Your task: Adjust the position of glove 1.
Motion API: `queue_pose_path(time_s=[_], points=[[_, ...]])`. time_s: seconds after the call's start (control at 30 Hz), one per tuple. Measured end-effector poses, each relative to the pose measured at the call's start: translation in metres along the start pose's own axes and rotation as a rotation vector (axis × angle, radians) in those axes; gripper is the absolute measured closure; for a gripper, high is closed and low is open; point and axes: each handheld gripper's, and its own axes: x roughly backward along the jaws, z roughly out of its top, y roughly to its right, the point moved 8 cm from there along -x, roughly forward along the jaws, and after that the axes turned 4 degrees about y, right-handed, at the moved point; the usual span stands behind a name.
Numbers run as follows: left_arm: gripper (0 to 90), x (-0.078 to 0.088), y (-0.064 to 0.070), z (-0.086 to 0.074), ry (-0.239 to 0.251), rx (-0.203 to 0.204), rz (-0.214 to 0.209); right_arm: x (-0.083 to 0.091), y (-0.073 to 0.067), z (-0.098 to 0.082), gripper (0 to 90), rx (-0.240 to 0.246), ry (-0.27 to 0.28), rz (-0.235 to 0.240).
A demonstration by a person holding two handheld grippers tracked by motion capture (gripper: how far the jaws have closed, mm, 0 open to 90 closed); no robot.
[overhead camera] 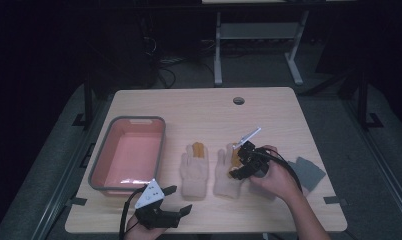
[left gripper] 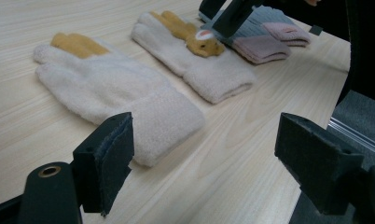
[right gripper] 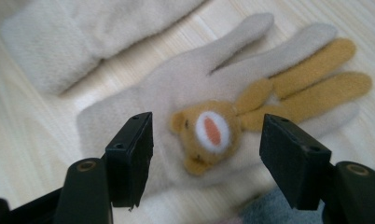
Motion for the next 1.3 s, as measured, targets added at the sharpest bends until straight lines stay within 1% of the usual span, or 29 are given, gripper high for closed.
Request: queue_pose_path(time_s=[0.1, 0.33, 0.47, 0.53, 0.6, 0.67, 0.73, 0.77, 0.83, 0.87, 0.97, 1.03, 1.1, 1.13, 1.17, 1.2, 1.3], points=[[19.9, 0.000, 0.001, 0.000, -0.004, -0.002, -0.001, -0.004, 0.001, 0.000, 36.1, -0.003, -0.012, -0.001], [19.8, 0.001, 0.000, 0.000, 0.000, -0.003, -0.001, -0.021, 0.002, -0.001, 38.4, 0.000, -0.068, -0.009], [19.8, 0.000, 0.001, 0.000, -0.003, -0.001, -0.003, -0.025, 0.002, -0.002, 39.8, 0.004, -0.085, -0.014], [19.8, 0.000, 0.001, 0.000, 0.001, -0.002, -0.004, -0.026, 0.002, -0.002, 41.8, 0.008, -0.094, -0.025], [19.8, 0.000, 0.001, 0.000, 0.000, -0.001, -0.004, -0.027, 0.001, -0.003, 43.3, 0.007, -0.098, -0.030], [19.8, 0.000, 0.001, 0.000, -0.002, -0.001, -0.004, -0.028, 0.002, -0.003, 44.5, 0.019, -0.101, -0.037], [19.9, 0.000, 0.001, 0.000, -0.002, -0.001, -0.004, -0.029, 0.002, -0.003, 45.5, 0.020, -0.104, -0.036], [19.8, 0.001, 0.001, 0.000, -0.002, -0.001, -0.003, -0.030, 0.001, -0.003, 47.7, 0.023, -0.110, -0.043], [19.8, 0.001, 0.001, 0.000, -0.002, -0.001, -0.003, -0.030, 0.001, -0.003, 48.2, 0.031, -0.112, -0.046], [19.8, 0.000, 0.001, 0.000, -0.002, -0.001, -0.004, -0.031, 0.001, -0.003, 49.5, 0.037, -0.117, -0.057], [19.8, 0.000, 0.001, 0.000, 0.001, 0.000, -0.004, -0.031, 0.000, -0.004, 51.0, 0.044, -0.120, -0.066], [19.9, 0.000, 0.001, 0.000, -0.003, -0.003, -0.004, -0.031, 0.001, -0.004, 53.6, 0.057, -0.121, -0.081], [19.9, 0.000, 0.001, 0.000, -0.003, -0.003, -0.003, -0.031, 0.001, -0.004, 54.6, 0.056, -0.121, -0.081], [19.9, 0.000, 0.001, 0.000, -0.004, -0.003, -0.001, -0.030, 0.001, -0.004, 57.1, 0.060, -0.120, -0.083], [19.9, 0.000, 0.001, 0.000, -0.004, -0.003, -0.001, -0.030, 0.001, -0.004, 57.1, 0.060, -0.120, -0.083], [19.9, 0.000, 0.001, 0.000, -0.002, -0.002, -0.002, -0.029, 0.000, -0.003, 58.9, 0.061, -0.119, -0.079], [19.9, 0.000, 0.001, 0.000, -0.001, 0.000, -0.002, -0.028, 0.000, -0.003, 60.4, 0.064, -0.120, -0.081]])
